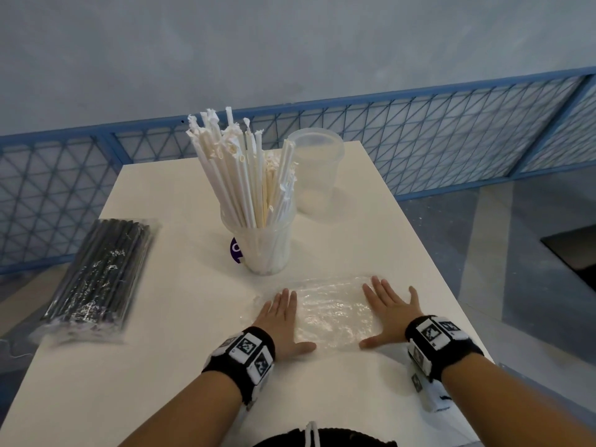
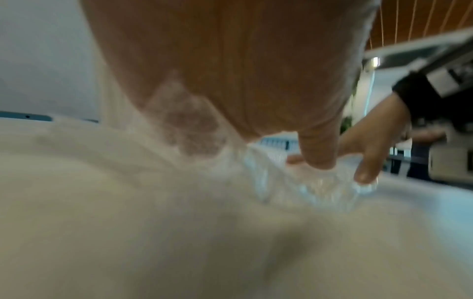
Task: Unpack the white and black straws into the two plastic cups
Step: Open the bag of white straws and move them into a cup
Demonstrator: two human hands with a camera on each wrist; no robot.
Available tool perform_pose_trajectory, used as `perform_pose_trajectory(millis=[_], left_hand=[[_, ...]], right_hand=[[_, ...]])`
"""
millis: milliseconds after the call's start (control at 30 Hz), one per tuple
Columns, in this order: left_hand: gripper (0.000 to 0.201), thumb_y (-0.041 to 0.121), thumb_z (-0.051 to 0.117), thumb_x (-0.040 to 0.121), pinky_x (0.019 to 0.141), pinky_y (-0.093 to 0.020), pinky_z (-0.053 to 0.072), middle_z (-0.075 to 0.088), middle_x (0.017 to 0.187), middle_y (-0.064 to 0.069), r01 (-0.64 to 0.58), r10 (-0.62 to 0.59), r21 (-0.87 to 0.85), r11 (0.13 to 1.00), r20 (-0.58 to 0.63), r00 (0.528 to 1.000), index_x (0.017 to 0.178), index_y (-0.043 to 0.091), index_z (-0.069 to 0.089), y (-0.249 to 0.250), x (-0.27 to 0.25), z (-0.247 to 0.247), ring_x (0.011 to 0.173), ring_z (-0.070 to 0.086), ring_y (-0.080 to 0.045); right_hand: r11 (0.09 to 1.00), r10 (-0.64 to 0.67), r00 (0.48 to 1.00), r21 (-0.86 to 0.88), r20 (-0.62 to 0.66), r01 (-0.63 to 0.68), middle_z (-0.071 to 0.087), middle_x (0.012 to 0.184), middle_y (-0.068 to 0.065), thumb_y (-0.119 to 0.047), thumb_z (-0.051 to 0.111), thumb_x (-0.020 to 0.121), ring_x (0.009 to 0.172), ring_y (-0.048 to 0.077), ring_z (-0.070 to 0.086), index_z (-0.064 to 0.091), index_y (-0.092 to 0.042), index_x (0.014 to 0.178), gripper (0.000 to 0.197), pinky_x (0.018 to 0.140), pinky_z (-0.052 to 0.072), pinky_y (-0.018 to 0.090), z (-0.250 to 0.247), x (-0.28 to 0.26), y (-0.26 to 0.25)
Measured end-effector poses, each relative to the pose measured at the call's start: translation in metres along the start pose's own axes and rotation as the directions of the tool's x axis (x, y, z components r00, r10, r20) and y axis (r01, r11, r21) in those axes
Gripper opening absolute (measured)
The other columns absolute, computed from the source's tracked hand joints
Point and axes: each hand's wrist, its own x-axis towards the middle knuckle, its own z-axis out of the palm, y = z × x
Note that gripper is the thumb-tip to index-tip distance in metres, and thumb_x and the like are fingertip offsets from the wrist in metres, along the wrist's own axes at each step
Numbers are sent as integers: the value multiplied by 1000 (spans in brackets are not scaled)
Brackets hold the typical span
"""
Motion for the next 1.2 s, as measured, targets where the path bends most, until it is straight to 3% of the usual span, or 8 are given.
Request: perform_pose_trajectory(millis=[100,233,300,467,600,833,1100,1200], left_hand=[[91,45,63,81,116,-32,18,23,154,-4,-219,77,-339,915,-386,919,147,12,9,1,-27,-41,139,28,-21],[60,27,81,65,73,-32,45,50,97,-3,-392,-301,-492,777,-838,454,108,13,42,-22,-61,-99,79,48,-18],[87,33,84,57,77,-27,41,46,111,-4,-397,-385,-530,749,-836,391,124,9,35,-43,-66,-124,86,46,-16],[139,42,87,49,113,-32,23,10,156,-2,-222,-278,-606,764,-619,735,148,17,-7,-100,-37,-164,140,20,-15],[142,64,78,34,113,-31,26,20,155,1,-171,-120,-611,773,-405,906,148,19,4,-130,-13,-173,139,24,-12],[128,48,90,32,94,-20,44,53,131,2,-266,14,-725,635,-334,943,141,14,30,-130,10,-173,123,49,-13],[122,66,81,39,109,-47,36,52,134,1,-379,57,-673,635,-449,892,141,17,34,-112,13,-184,126,48,-14],[117,73,76,40,108,-50,34,55,129,2,-396,19,-648,651,-507,862,137,21,38,-103,10,-192,123,50,-17]], right_hand=[[999,22,975,47,-222,-12,-3,160,0,-75,49,72,147,15,1,7,-28,149,100,111,-8,59,-25,-18,-24],[879,-4,856,406,-516,248,36,146,-8,-59,65,73,129,8,42,30,-33,140,79,116,10,50,-70,-36,-65],[739,-35,771,503,-636,449,40,140,-4,-48,73,70,122,10,48,32,-28,140,84,109,31,37,-95,-37,-84],[525,-20,676,568,-736,634,25,149,-3,-36,82,66,134,11,31,21,-20,144,101,107,30,25,-153,-9,-122],[343,-67,814,753,-576,561,22,156,-1,-41,87,55,142,14,24,-2,-28,148,129,117,24,41,-168,28,-135],[672,-98,723,491,-684,555,18,153,-9,-77,64,36,144,15,12,10,-29,147,133,115,1,53,-174,50,-151],[639,-22,681,514,-732,573,50,132,-10,-72,60,53,120,1,40,43,-25,135,96,116,4,44,-177,50,-150],[474,89,634,592,-768,651,59,115,-10,-47,78,65,108,6,52,48,-15,127,76,104,40,39,-179,48,-153]])
